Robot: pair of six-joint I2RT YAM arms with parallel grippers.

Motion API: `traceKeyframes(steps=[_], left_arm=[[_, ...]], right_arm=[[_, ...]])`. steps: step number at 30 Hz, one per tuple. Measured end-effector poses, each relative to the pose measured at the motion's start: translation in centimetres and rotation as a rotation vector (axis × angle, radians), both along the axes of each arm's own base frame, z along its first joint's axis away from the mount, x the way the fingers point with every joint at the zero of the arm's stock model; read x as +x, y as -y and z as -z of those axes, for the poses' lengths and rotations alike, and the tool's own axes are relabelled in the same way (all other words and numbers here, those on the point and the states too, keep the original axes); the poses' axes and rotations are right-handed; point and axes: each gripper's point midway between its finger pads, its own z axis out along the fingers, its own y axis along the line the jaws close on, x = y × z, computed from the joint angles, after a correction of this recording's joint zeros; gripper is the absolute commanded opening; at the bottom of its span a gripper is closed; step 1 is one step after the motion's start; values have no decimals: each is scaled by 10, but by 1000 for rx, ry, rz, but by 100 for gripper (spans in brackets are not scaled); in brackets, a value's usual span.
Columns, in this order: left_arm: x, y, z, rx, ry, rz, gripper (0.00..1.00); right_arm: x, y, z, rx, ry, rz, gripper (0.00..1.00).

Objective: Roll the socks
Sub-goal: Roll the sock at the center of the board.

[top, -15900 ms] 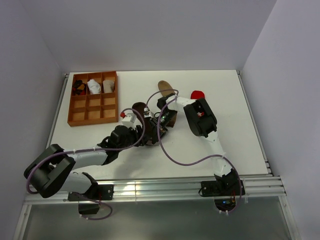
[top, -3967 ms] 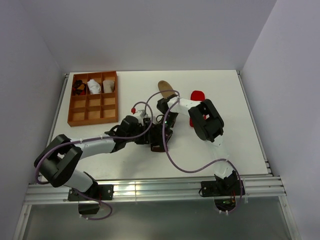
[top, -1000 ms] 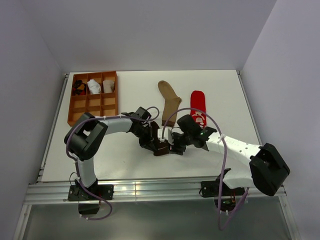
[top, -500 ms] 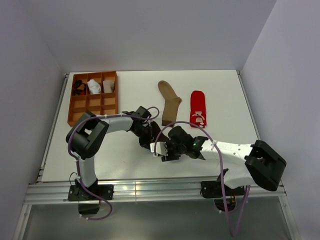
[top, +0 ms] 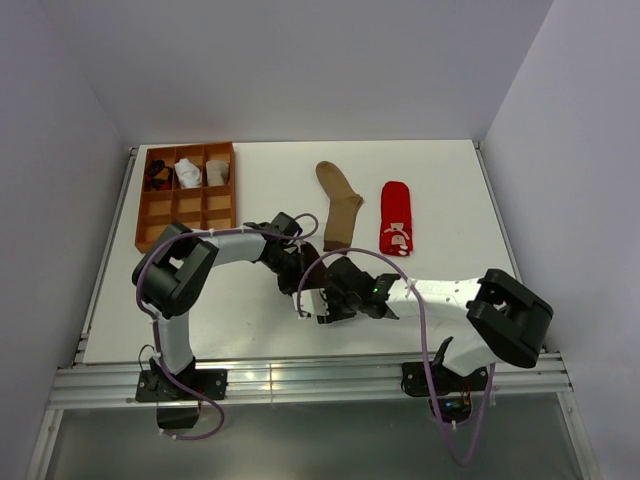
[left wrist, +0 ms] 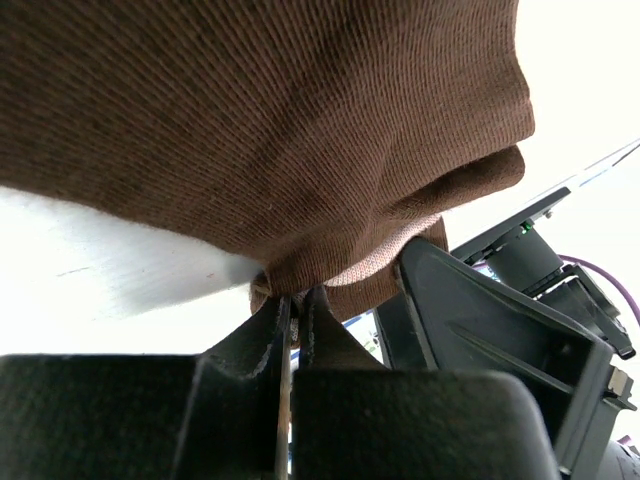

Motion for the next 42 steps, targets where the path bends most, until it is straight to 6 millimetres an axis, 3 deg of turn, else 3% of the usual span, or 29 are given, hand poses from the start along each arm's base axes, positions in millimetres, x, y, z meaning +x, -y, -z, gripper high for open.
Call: traceKeyframes(steps=[5, 8, 9, 15, 22, 31, 42], left_arm=[[0, -1, 0, -5, 0, 1, 2], [0, -2, 0, -11, -3, 2, 11], [0, -2, 1, -16, -3, 2, 18], [2, -10, -1, -37, 49, -15, 35], [13, -21, -4, -34, 188, -72, 43], [25, -45, -11, -11, 354, -175, 50], [42, -67, -64, -53, 695, -222, 50]], right_arm=[[7, -4, 1, -22, 15, 13, 27], [8, -6, 0, -33, 5, 21, 20], [8, -6, 0, -39, -6, 21, 20], [5, -8, -2, -69, -135, 40, 18], [-4, -1, -1, -76, -291, 75, 19], [5, -1, -3, -103, -587, 159, 19], [14, 1, -4, -174, -991, 266, 19]])
